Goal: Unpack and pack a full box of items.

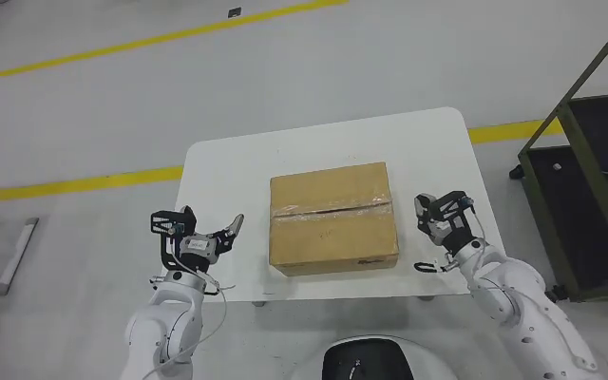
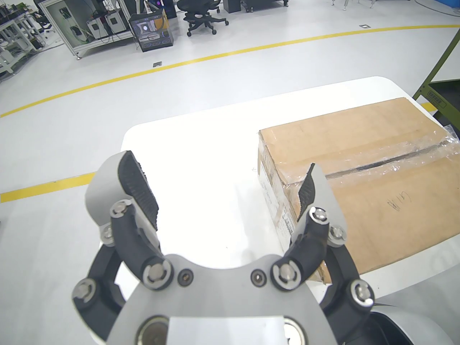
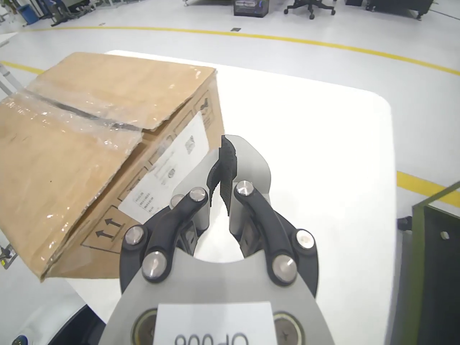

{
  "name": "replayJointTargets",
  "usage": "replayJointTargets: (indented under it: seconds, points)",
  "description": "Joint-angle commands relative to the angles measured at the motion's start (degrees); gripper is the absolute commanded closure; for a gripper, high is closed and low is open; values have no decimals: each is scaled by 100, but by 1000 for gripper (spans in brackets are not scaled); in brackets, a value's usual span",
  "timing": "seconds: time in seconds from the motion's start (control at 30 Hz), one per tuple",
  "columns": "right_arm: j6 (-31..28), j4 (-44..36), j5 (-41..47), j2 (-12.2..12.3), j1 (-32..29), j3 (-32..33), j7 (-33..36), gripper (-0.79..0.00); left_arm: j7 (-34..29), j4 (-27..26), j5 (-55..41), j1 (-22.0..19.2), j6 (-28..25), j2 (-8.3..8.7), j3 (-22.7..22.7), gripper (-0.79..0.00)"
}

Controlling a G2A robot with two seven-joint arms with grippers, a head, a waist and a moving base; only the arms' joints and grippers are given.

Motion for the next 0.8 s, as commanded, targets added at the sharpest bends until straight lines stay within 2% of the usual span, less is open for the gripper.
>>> replayJointTargets:
  seconds: [0.0,0.23,0.47,0.63,0.77]
  points:
    - [-42,194,-45,-23,166,-200,-54,0,0,0,0,0,0,0,0,-785]
    - [-211,612,-102,-98,619,-756,-136,0,0,0,0,0,0,0,0,-785]
    - [-254,767,-155,-136,823,-1021,-202,0,0,0,0,0,0,0,0,-785]
    - [-86,551,-108,-110,687,-842,-279,0,27,-12,-81,2,-13,-5,44,-785]
    - [-51,260,-68,-48,459,-489,-265,0,-206,-169,-249,-172,-345,-4,338,-785]
